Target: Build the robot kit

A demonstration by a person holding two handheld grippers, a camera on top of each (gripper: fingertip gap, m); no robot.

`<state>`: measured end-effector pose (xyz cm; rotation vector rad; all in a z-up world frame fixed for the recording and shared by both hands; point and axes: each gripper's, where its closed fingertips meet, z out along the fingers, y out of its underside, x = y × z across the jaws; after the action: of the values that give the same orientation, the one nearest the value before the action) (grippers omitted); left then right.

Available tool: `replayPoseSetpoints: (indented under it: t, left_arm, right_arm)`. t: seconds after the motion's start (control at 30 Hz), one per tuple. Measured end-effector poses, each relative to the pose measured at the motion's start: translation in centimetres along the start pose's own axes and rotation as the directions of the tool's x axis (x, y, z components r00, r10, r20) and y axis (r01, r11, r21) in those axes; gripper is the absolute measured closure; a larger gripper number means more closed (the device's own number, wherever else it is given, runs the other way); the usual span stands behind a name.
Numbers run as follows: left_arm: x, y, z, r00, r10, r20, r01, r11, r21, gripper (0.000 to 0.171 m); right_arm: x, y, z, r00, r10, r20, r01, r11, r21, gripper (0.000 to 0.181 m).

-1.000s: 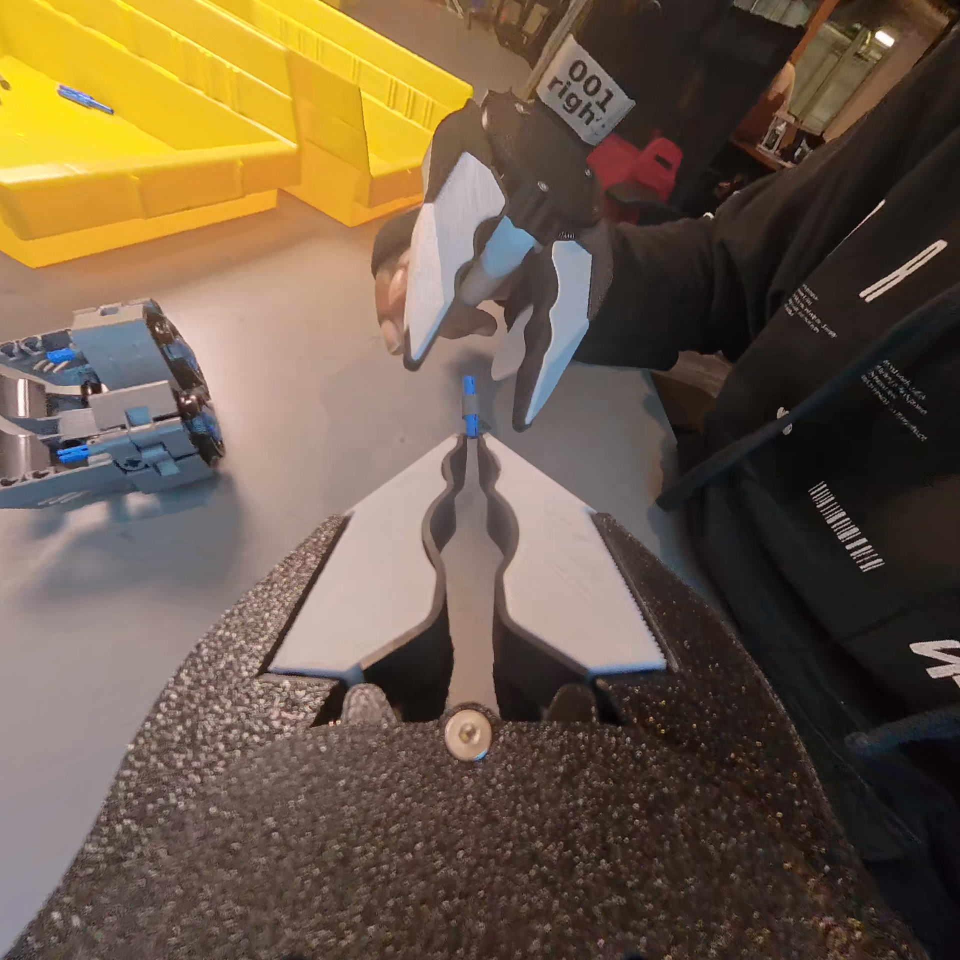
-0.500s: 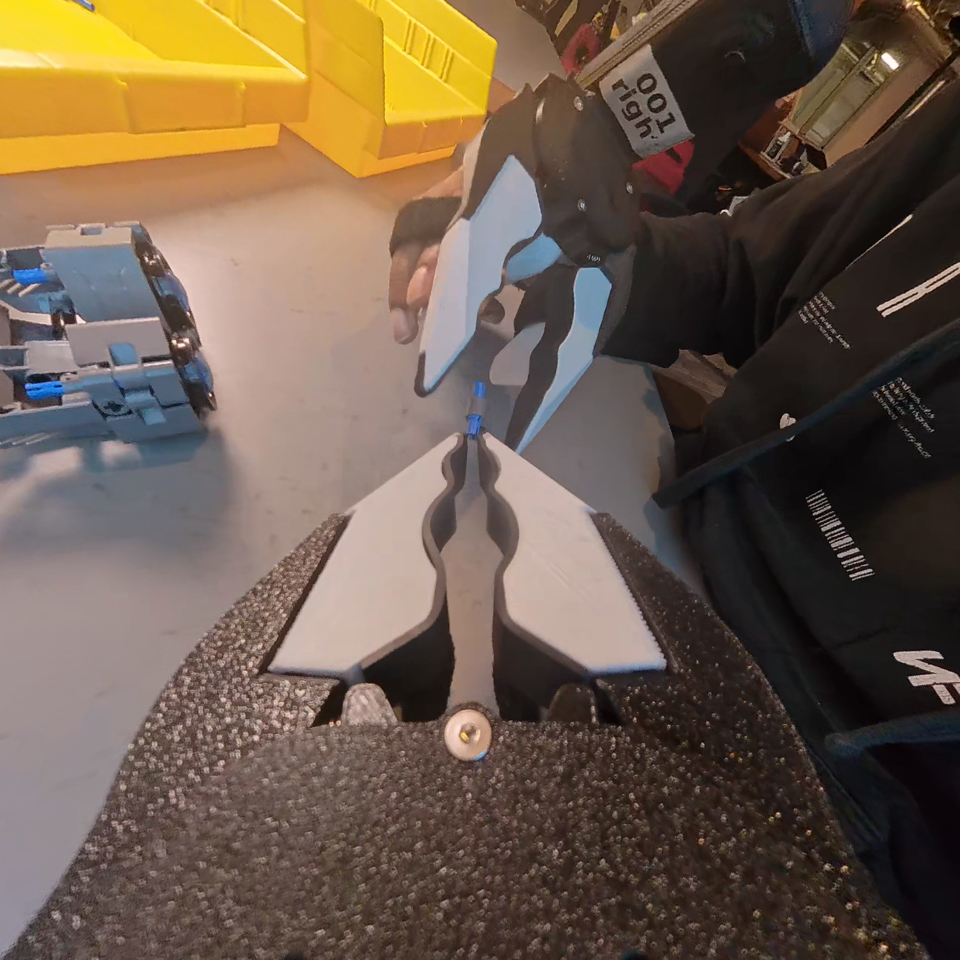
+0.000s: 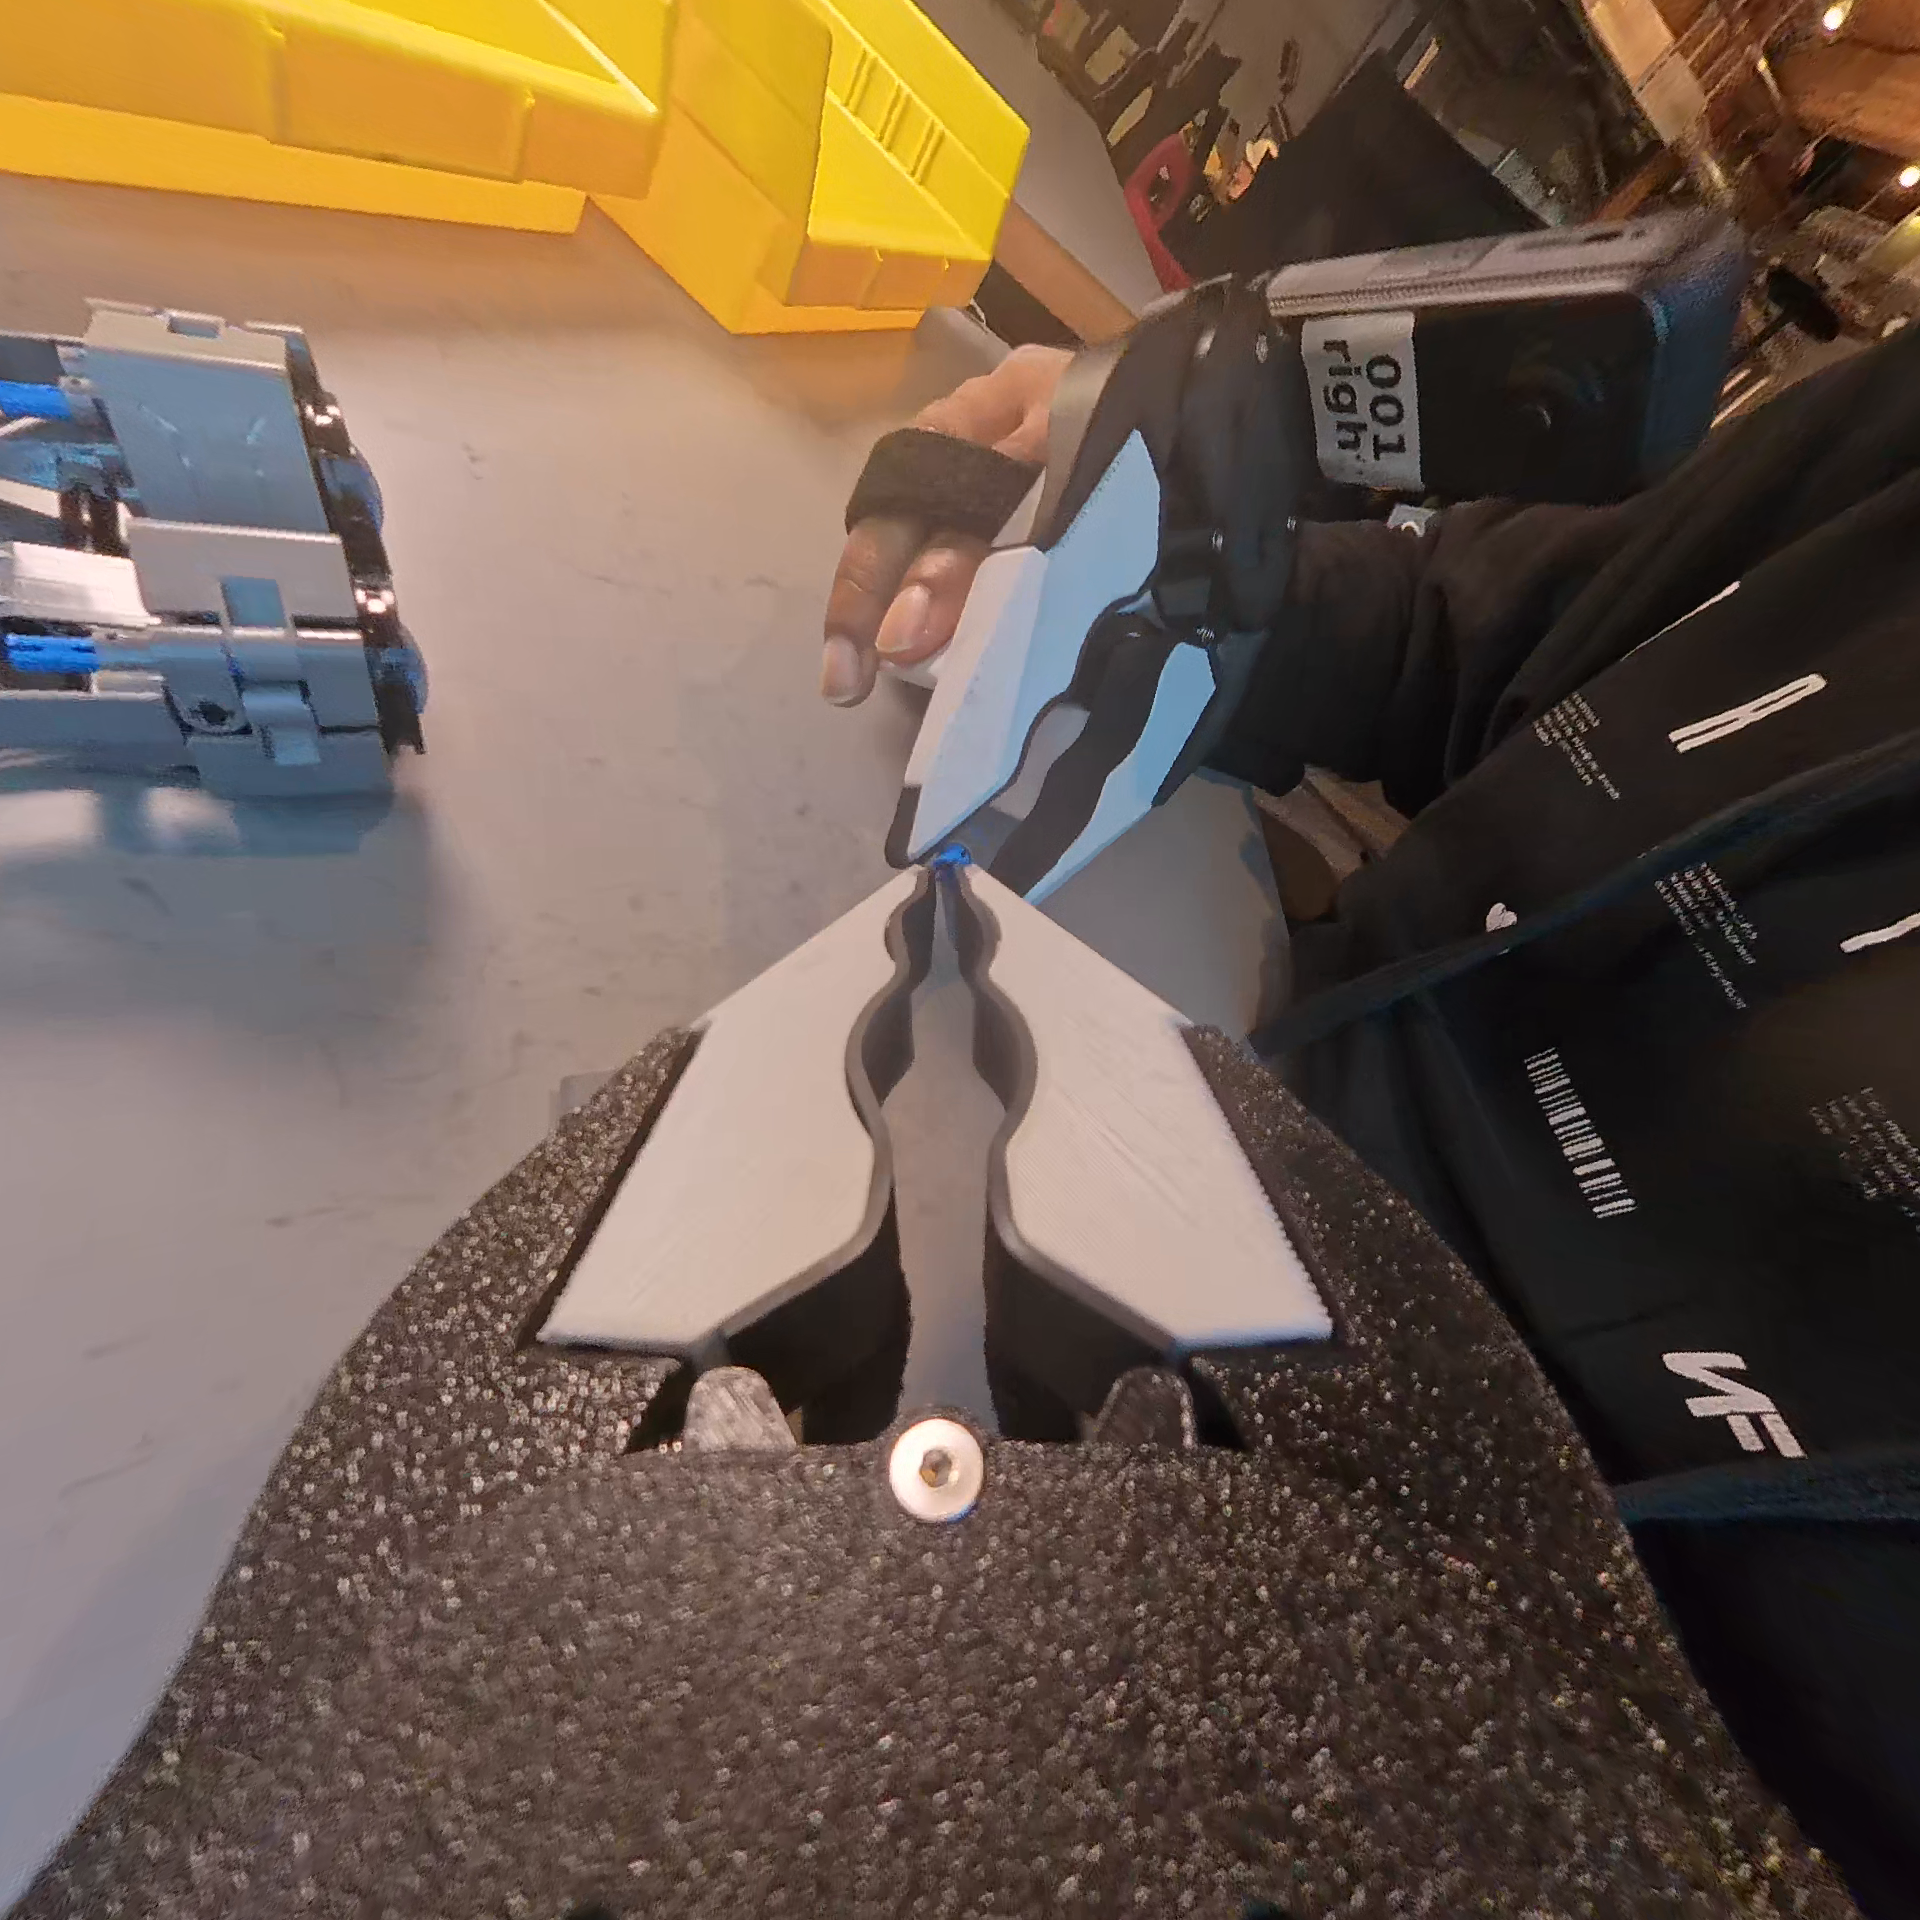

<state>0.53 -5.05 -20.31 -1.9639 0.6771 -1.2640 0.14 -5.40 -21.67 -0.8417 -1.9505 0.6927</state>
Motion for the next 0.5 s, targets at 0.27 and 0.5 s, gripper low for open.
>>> replayPoseSetpoints:
  t: [0.27,0.5]
  left_arm:
    - [-0.5,0.2,-0.2,0.999,-0.039,0.012,0.039,0.999,-0.008,0.171]
    - [-0.3,-1.2,-0.9,0.993,-0.111,-0.045,0.115,0.989,0.093,0.171]
  right_arm:
    - [-0.1,0.2,0.3,0.999,-0.034,-0.011,0.033,0.999,-0.018,0.155]
    - [2.3,-0.8,-0.5,0.992,0.030,-0.126,-0.024,0.998,0.055,0.146]
